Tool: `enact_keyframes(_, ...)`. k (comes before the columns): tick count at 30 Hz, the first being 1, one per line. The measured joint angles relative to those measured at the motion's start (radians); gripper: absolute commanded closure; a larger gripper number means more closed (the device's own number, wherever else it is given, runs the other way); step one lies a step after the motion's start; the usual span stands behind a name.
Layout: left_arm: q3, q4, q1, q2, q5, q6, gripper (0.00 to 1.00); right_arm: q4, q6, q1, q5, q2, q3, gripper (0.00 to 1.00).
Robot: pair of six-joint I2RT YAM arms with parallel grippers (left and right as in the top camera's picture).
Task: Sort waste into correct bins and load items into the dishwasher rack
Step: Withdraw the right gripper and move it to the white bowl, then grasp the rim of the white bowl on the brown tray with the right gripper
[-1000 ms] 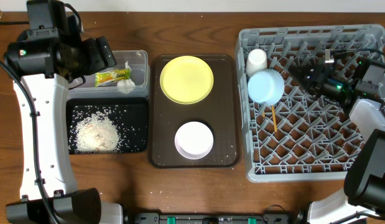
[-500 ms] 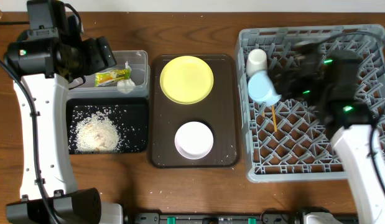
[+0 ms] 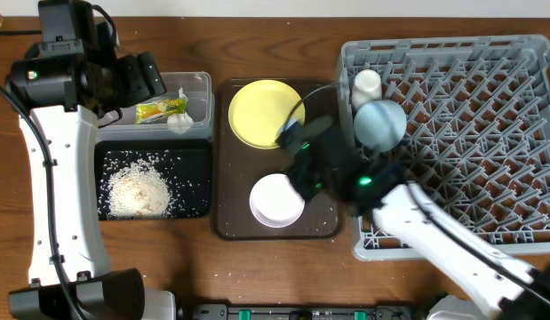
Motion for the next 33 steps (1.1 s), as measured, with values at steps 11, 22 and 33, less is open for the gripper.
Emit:
enact_keyframes(11, 0.000, 0.000, 0.000, 0.000, 0.000, 0.000, 0.07, -0.051, 0.014, 0.212, -0.072, 0.134, 0.000, 0.60)
enact_keyframes(22, 0.000, 0.000, 0.000, 0.000, 0.000, 0.000, 0.07, -0.046, 0.017, 0.241, -0.080, 0.220, 0.000, 0.63)
enact_keyframes(33, 0.000, 0.000, 0.000, 0.000, 0.000, 0.000, 0.07, -0.043, 0.018, 0.241, -0.080, 0.224, 0.000, 0.65)
